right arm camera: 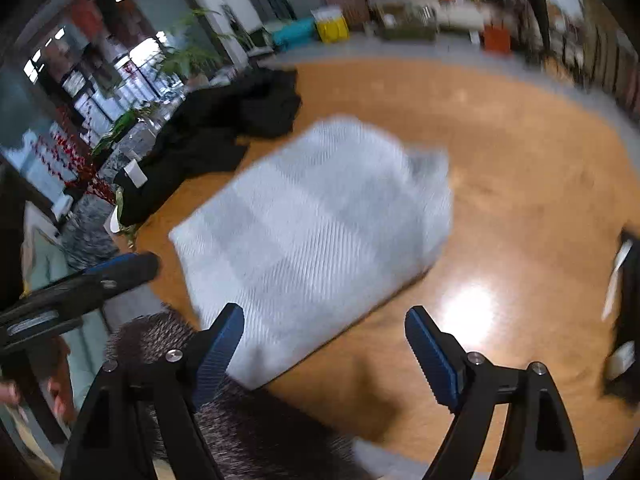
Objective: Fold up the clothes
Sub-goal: 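Release the folded sweater bundle with both grippers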
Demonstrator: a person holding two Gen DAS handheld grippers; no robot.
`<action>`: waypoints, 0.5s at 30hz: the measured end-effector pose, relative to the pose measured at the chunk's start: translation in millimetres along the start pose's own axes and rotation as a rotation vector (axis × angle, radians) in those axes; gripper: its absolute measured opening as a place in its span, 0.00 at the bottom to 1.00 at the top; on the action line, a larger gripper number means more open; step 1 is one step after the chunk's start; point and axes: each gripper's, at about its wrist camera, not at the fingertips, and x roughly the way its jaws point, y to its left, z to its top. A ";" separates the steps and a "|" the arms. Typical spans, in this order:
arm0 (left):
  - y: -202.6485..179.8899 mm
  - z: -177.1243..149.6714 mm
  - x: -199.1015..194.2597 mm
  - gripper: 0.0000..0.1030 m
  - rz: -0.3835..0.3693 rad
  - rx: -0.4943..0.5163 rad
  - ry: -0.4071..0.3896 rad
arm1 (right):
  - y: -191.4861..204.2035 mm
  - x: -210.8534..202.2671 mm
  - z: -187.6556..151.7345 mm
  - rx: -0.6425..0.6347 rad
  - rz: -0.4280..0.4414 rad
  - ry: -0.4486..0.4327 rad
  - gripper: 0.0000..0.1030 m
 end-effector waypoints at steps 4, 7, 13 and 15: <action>4.0 -11.7 -7.7 0.71 -0.023 -0.022 -0.051 | -22.2 29.1 -15.9 0.196 0.182 0.095 0.83; 4.4 -23.8 -15.4 0.71 -0.034 -0.035 -0.073 | -31.8 41.5 -29.9 0.309 0.266 0.138 0.83; 10.9 -33.3 -8.4 0.71 -0.038 -0.080 -0.056 | -31.1 65.1 -47.4 0.420 0.285 0.171 0.83; 15.9 -33.7 -6.2 0.71 -0.044 -0.114 -0.053 | -29.0 71.4 -52.3 0.444 0.287 0.180 0.83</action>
